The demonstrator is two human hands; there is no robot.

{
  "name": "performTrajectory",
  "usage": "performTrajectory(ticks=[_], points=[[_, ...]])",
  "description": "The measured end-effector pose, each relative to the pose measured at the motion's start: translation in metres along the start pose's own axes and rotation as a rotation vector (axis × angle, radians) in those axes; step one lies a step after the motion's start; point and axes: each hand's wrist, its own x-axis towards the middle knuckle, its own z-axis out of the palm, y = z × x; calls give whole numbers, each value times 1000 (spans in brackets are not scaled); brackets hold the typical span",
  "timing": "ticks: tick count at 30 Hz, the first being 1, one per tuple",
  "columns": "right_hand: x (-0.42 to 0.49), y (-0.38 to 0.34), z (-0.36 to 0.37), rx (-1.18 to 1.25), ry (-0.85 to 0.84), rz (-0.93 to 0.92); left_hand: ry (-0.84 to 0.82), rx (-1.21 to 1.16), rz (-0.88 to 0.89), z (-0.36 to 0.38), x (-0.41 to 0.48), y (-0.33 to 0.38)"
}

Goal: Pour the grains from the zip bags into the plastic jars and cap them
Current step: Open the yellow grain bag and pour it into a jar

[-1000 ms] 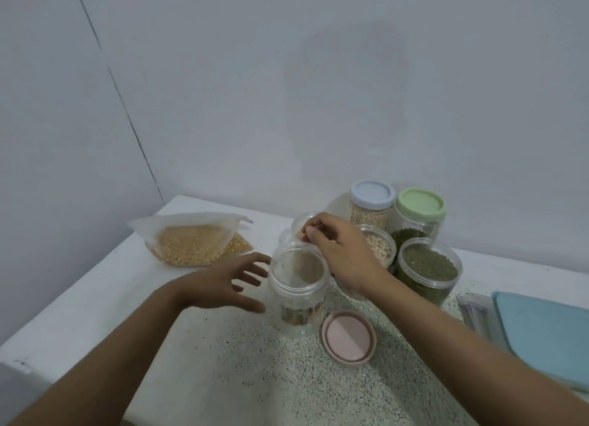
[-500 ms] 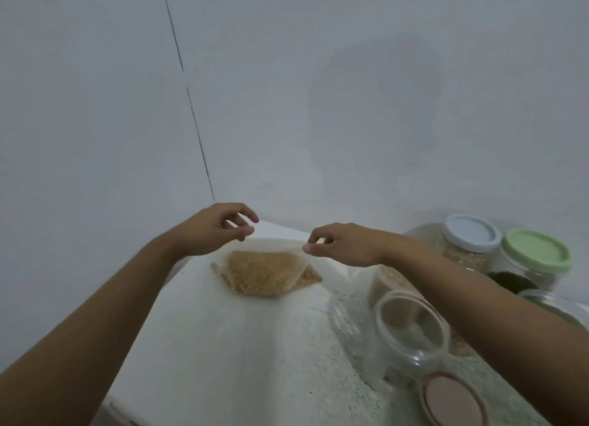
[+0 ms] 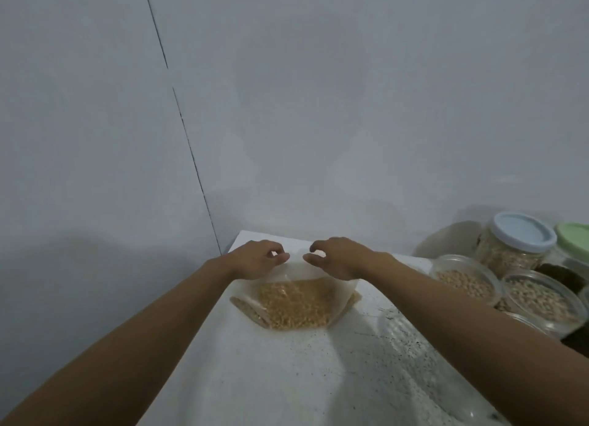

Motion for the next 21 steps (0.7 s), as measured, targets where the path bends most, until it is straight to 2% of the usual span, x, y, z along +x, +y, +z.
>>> performTrajectory(ticks=[6,10,12,16,21], points=[[12,3,19,76,-45,96,-60,105,105,4,10,-17],[22,0,13,156,70,150,-72,86,138,1,13,-21],[25,-2,9,202,138,151,-93,33,158,-2,14,-20],[23,-4,1,256,153,124,-128,-64,142,-11,13,-15],[4,-12,-14,289,234,31,-101,-40,168,-26,12,-10]])
